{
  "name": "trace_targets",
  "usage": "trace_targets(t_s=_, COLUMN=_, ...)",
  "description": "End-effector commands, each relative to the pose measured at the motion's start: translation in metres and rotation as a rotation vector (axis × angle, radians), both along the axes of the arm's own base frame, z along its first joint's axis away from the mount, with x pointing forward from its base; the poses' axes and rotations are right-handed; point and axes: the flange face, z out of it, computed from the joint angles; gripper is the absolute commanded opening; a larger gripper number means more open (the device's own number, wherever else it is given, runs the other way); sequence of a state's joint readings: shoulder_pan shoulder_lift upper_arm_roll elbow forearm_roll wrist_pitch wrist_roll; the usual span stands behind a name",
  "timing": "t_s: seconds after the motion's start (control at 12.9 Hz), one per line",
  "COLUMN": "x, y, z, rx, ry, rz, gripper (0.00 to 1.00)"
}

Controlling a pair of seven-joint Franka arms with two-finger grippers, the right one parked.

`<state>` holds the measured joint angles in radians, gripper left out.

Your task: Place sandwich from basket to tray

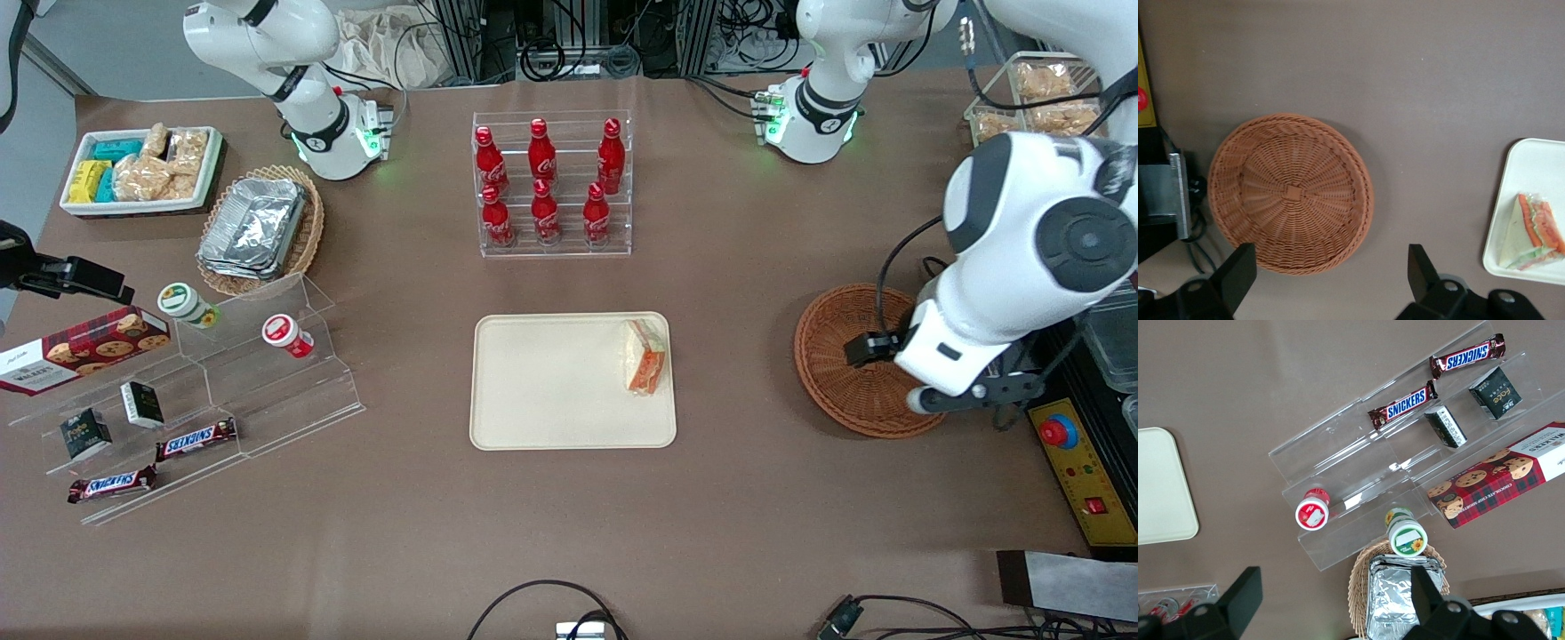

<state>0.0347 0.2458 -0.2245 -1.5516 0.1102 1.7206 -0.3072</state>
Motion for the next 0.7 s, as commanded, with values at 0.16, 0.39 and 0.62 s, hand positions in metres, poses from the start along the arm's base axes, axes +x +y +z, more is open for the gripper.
trace_targets(t_s=0.16, x=-0.033, y=0.044, z=0.041, rx=-0.035, ry=-0.007, rz=-0.074, gripper=1.0)
trace_targets(t_s=0.39, x=-0.051, y=0.063, z=0.066, rx=-0.042, ry=0.008, rz=-0.075, gripper=1.0)
trace_targets(t_s=0.62, x=-0.067, y=0.066, z=0.092, rx=-0.037, ry=0.0, rz=-0.071, gripper=1.0)
